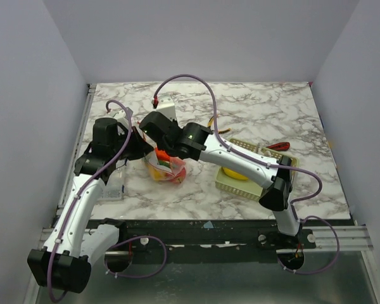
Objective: Place the food in the zip-top bag and seal the zipper
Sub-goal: Adjust the zipper food storage bag at the center of the board.
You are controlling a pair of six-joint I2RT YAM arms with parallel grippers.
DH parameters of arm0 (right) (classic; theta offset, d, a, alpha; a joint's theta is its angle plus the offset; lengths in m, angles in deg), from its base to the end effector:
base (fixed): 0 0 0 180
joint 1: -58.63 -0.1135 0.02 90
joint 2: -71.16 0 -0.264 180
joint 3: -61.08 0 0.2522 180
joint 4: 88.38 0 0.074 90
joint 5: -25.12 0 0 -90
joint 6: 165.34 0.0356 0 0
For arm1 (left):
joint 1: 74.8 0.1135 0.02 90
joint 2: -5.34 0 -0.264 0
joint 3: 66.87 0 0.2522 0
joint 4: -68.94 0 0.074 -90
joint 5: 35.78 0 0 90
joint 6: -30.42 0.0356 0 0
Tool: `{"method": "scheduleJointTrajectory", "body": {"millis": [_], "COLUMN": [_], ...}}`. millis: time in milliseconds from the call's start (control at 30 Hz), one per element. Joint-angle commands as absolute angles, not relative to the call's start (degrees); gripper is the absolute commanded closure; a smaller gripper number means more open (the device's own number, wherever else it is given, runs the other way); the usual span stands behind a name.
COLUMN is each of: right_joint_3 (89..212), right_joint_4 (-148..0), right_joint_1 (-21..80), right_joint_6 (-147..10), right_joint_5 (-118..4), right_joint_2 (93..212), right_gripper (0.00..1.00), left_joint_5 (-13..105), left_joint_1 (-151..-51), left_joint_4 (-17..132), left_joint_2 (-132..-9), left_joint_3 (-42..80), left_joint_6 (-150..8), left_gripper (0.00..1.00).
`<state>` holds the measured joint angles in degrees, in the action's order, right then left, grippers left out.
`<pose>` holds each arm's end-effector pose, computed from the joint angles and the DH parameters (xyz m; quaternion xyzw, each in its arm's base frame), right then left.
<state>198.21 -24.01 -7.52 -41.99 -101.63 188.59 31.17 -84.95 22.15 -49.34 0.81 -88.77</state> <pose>0.2022 0.4048 0.3608 -0.1307 0.8744 0.0912 0.4583 0.1962 -0.0493 0.3263 -0.0501 0.8680 -0.3213 0.3753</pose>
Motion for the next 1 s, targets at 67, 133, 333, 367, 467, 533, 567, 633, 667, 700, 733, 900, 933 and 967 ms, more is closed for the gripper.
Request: {"method": "scheduleJointTrajectory", "body": {"millis": [67,133,333,367,467,533,567,633,667,700,733,900,933,967], "right_joint_3": [194.20,188.36,179.29,180.23,182.84,183.79,183.83,183.04,182.04,180.69,178.65,164.30,161.68,158.54], "right_joint_4": [-26.62,-30.50,-36.97,-36.39,-34.08,-32.56,-31.83,-30.42,-29.96,-29.16,-28.69,-26.49,-25.36,-23.76], "right_joint_1": [-7.39,-7.38,-6.95,-6.99,-6.95,-6.96,-6.96,-6.95,-6.95,-6.95,-6.94,-6.97,-6.99,-6.99], "right_joint_6": [-43.32,-43.39,-43.16,-42.97,-42.32,-41.68,-41.44,-41.15,-41.31,-40.58,-40.06,-37.26,-35.80,-33.97], "right_joint_5": [-101.72,-101.17,-97.94,-97.33,-94.47,-93.03,-92.76,-92.87,-93.40,-94.80,-97.01,-107.42,-110.04,-113.10], "right_joint_2": [180.81,177.79,175.02,175.35,175.28,174.02,172.95,170.35,168.37,166.56,164.10,151.68,149.63,147.29], "right_gripper": [1.00,1.00,0.99,0.95,0.77,0.63,0.55,0.36,0.31,0.27,0.22,0.07,0.05,0.03], "left_joint_5": [39.89,39.94,33.78,32.97,31.62,31.71,31.89,31.87,31.57,31.54,31.63,31.42,31.24,30.94], "left_joint_1": [-84.99,-84.99,-84.77,-84.73,-84.73,-84.73,-84.73,-84.77,-84.73,-84.73,-84.73,-84.73,-84.73,-84.73], "left_joint_4": [21.78,23.24,22.48,21.85,21.27,21.36,21.51,21.92,21.95,21.82,21.85,22.38,22.53,22.85], "left_joint_2": [-44.70,-44.49,-51.75,-52.80,-53.99,-53.65,-53.49,-53.42,-53.63,-53.89,-54.18,-54.34,-54.13,-53.99], "left_joint_3": [3.67,2.23,2.83,3.56,4.97,5.38,5.58,5.77,5.86,6.03,5.89,4.74,4.44,4.12], "left_joint_6": [-91.37,-91.50,-90.58,-90.24,-89.27,-88.73,-88.47,-87.86,-87.40,-86.93,-86.42,-84.90,-84.80,-84.88], "left_gripper": [1.00,1.00,1.00,1.00,1.00,1.00,1.00,1.00,1.00,1.00,1.00,1.00,1.00,1.00]}}
